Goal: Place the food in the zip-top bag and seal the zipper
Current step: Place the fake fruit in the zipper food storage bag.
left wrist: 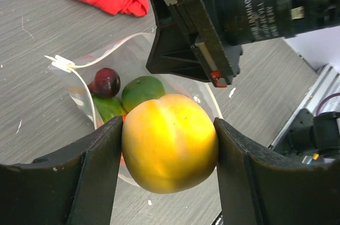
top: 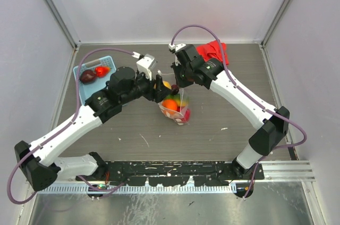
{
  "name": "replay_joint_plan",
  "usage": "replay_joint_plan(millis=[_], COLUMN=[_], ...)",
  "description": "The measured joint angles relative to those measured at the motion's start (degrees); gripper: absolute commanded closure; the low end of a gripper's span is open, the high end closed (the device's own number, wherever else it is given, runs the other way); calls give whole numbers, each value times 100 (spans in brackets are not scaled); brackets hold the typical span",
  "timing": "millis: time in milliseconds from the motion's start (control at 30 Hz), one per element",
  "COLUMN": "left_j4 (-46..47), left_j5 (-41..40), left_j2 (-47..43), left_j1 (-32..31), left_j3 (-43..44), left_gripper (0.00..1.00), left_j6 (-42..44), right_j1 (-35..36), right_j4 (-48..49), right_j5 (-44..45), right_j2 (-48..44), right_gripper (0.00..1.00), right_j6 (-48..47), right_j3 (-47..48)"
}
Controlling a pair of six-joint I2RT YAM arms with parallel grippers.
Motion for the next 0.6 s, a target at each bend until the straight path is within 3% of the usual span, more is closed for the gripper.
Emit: replay_joint_plan(millis=[600], left_j4=[282], left_j5=[-811], left_j2=[774], left_j1=[-208], left_j3=[0], left_gripper=[40], left_j6=[525], right_j1=[26], right_j4=[0], right_j5=[-13], right_j2=[0], right_gripper=[100], right_j6=[11], right_j3=[0])
